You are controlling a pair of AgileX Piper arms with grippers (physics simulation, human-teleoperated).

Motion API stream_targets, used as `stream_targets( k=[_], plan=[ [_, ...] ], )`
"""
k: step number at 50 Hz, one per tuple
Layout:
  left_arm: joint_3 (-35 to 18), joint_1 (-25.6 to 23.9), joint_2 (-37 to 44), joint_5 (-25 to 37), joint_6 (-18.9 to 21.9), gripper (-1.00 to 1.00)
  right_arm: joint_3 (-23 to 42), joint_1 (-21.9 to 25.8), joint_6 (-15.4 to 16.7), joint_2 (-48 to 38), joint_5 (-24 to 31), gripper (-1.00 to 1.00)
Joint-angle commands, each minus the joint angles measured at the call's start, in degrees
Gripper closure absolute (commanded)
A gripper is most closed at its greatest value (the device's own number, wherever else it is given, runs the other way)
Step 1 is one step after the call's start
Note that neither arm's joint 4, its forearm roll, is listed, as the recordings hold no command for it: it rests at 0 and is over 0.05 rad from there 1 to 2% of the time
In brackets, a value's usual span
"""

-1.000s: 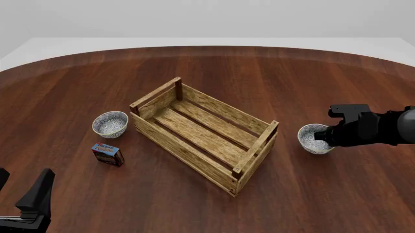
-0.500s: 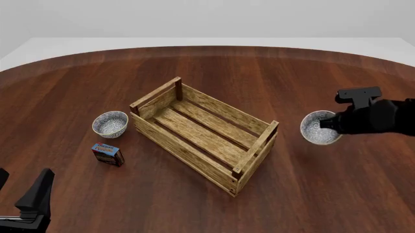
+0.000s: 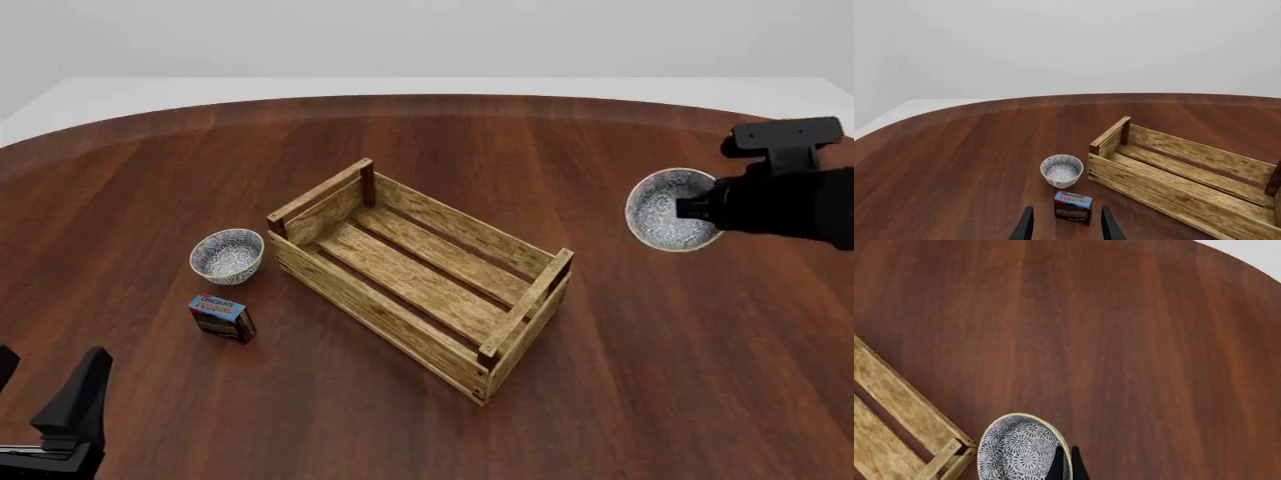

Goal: Stack the right bowl on the left bowl and place them in the tray.

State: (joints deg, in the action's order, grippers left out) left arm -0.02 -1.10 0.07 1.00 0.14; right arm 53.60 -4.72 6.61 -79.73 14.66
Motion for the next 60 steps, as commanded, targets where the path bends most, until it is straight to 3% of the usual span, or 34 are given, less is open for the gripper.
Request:
stream_targets(
  k=[1, 21, 48, 60],
  plan=[
    [0.0, -0.3, 0.0, -0.2, 0.2, -1.0, 0.1, 3.8, -2.5, 8.4, 2.1, 1.0],
    [0.0, -0.3, 0.1, 0.1, 0.6, -1.0, -0.2, 13.9, -6.2, 17.8, 4.0, 1.0],
    [-0.1, -0.6, 1.7, -1.2, 1.2, -1.0, -4.9, 27.3, -13.7, 25.0, -3.9, 1.0],
    [-0.1, -0.6, 4.8, -4.3, 1.3, -1.0, -6.9, 30.5, -14.3, 26.2, -7.3, 1.0]
  ],
)
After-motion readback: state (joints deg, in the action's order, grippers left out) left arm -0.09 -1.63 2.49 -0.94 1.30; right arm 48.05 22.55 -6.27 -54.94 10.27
